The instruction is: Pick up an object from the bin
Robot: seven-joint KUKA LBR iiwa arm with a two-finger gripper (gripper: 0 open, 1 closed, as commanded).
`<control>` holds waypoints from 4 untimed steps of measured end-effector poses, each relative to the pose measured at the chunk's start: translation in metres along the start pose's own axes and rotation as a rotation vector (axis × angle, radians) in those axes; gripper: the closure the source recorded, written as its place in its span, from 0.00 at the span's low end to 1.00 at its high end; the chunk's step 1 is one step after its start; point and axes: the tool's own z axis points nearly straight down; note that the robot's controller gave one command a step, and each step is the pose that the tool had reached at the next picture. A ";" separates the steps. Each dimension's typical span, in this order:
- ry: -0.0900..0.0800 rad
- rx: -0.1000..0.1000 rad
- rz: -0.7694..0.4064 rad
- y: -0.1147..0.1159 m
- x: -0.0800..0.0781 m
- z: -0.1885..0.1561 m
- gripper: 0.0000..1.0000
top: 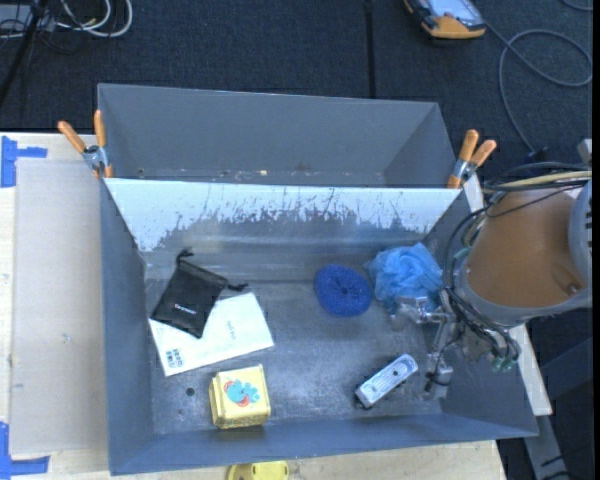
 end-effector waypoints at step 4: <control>0.005 -0.002 -0.097 0.023 -0.024 -0.045 1.00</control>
Offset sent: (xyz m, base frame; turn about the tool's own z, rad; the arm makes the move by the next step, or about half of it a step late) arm 0.0000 0.0000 0.0000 0.0000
